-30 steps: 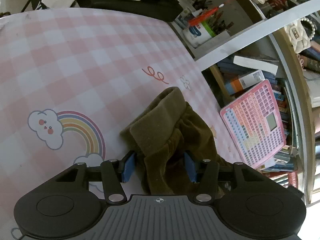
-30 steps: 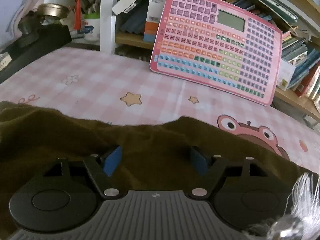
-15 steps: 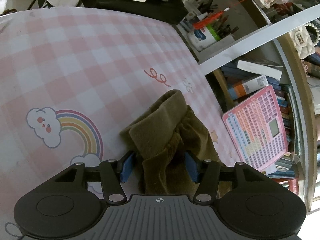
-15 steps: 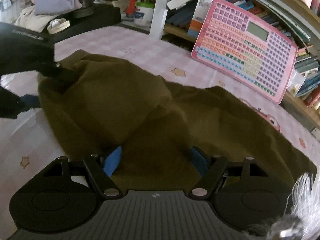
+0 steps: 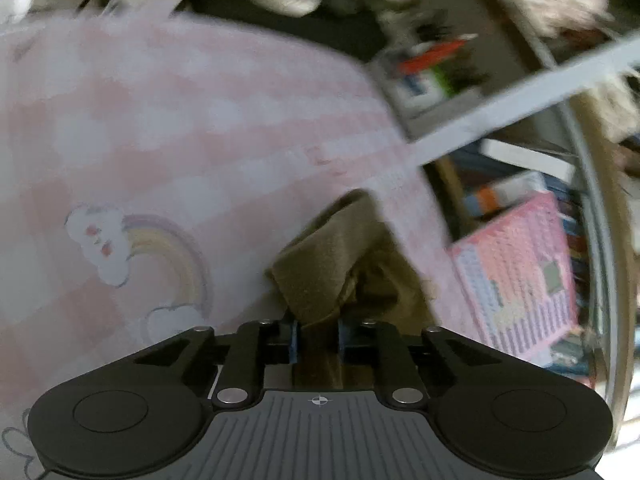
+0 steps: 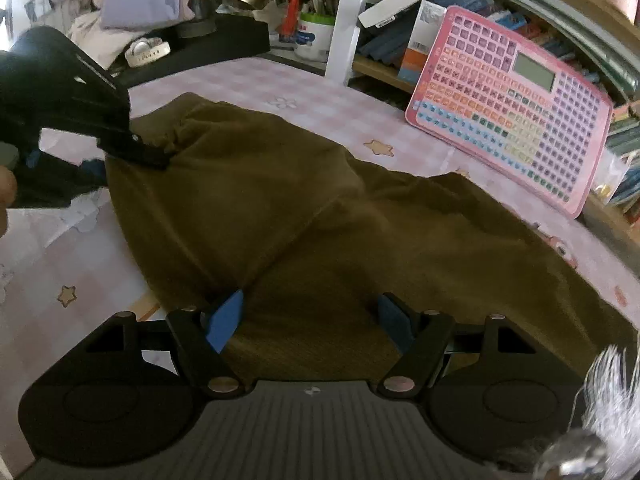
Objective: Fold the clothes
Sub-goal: 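Fold the held leg end over the trousers and open the left gripper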
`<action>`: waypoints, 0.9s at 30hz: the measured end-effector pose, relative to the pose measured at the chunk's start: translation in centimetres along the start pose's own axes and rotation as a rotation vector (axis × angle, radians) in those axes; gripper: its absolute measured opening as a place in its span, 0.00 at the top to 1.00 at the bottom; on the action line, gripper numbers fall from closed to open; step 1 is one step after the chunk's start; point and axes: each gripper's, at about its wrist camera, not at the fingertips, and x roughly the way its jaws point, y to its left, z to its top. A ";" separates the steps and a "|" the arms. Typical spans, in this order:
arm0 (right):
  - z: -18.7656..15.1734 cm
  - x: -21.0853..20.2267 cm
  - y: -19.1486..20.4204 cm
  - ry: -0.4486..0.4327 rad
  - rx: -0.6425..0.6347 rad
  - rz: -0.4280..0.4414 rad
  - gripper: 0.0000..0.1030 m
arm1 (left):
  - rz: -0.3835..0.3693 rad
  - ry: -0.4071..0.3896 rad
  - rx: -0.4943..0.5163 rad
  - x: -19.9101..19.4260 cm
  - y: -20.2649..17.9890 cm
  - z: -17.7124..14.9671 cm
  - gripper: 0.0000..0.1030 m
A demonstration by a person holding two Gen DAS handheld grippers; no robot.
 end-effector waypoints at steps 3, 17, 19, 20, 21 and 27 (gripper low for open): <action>0.1 0.0 -1.4 0.005 0.045 0.063 0.28 | -0.019 -0.066 0.286 -2.3 -4.7 -1.5 0.86; -6.3 -7.3 -15.4 0.018 0.369 0.056 0.26 | 0.126 0.023 1.339 -2.0 -18.6 -19.4 0.51; -7.3 -7.8 -16.8 0.031 0.402 0.060 0.26 | 0.128 0.111 1.382 -0.9 -18.9 -21.9 0.32; -7.8 -8.0 -17.5 0.036 0.417 0.063 0.26 | 0.132 0.146 1.393 -0.4 -19.0 -22.8 0.28; -8.4 -8.2 -18.1 0.041 0.432 0.066 0.26 | 0.146 0.172 1.396 0.0 -19.0 -23.5 0.27; -8.8 -8.3 -20.1 0.058 0.501 0.141 0.24 | 0.138 0.163 1.291 -1.9 -19.2 -23.0 0.17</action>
